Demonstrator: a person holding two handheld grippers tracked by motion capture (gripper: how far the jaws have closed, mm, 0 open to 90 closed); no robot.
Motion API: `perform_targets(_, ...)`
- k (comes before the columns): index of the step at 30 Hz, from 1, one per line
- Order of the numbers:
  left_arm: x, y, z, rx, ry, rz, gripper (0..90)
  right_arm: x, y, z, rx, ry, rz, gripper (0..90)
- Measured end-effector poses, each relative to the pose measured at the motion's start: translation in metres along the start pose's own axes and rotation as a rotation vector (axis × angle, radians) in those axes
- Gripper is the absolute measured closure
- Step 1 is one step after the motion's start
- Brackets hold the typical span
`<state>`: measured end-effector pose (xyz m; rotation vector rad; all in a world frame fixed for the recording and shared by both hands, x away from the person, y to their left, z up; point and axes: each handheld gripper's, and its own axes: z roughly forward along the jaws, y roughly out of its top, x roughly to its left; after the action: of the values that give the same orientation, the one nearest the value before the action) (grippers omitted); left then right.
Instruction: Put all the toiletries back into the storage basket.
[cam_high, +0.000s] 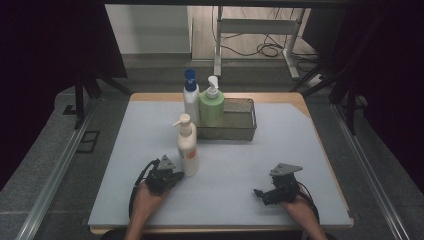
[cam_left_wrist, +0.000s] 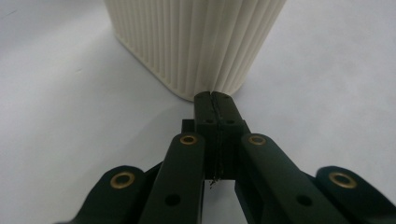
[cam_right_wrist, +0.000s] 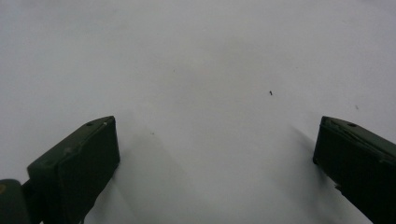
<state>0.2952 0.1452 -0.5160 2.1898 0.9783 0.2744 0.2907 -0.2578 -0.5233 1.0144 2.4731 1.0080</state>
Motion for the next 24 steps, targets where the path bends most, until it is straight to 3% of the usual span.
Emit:
perform_targets(12,-0.006,0.011,0.011,0.003,-0.020,0.036,89.3,0.000,0.000,0.000,0.000,0.000,0.001,0.1)
perform_targets(24,-0.008,0.020,0.022,-0.017,-0.053,0.038,89.3,0.000,0.000,0.000,0.000,0.000,0.001,0.0)
